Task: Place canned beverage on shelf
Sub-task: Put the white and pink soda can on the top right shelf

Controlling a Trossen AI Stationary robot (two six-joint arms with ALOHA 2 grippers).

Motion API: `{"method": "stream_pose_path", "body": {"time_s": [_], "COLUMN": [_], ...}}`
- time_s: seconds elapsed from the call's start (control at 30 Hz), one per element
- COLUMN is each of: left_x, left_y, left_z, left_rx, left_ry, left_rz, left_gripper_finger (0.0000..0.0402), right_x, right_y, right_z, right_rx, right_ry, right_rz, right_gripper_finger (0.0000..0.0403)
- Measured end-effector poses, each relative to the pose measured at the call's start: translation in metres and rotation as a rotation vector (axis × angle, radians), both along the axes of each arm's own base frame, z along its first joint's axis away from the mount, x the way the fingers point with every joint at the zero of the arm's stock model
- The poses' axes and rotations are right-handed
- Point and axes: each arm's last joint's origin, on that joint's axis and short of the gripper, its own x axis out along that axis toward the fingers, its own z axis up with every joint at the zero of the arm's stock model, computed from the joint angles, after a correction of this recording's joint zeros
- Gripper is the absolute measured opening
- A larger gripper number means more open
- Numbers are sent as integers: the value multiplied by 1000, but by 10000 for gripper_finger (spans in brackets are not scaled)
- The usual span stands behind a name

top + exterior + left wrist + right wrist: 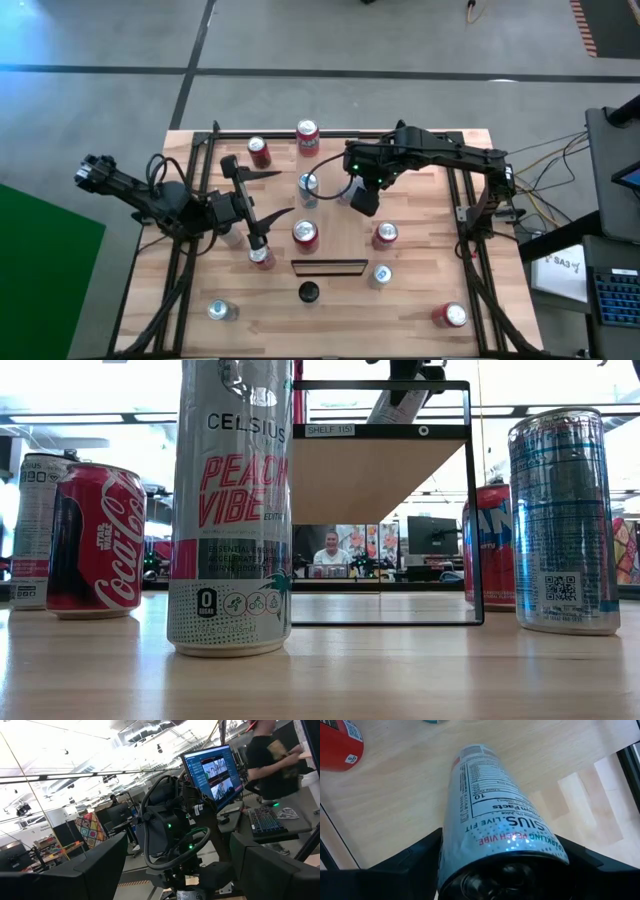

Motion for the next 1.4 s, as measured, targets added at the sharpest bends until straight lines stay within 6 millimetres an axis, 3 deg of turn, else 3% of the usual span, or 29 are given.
{"method": "stream_pose_path", "body": {"time_s": [0.5, 0.63, 0.87, 1.07, 1.2, 1.4], "left_x": [6, 19, 33, 50, 65, 95], "left_y": [-3, -11, -15, -20, -13, 0], "left_z": [-5, -15, -27, -44, -51, -37], "left_rx": [7, 31, 27, 54, 38, -19], "left_ry": [18, 46, 99, 156, 159, 163], "left_rz": [-19, -87, 24, 19, -65, -64], "left_gripper_finger": [316, 316, 316, 316, 316, 316], "right_x": [-1, -7, -12, -35, -45, -47], "right_y": [0, -2, 0, 14, 26, 46], "right_z": [0, 12, 36, 63, 69, 70], "right_rx": [2, 27, 55, 45, 55, 56], "right_ry": [7, -4, -115, -214, -233, -234], "right_rz": [11, 11, 67, 99, 94, 149], "right_gripper_finger": [250, 242, 243, 244, 244, 244]}}
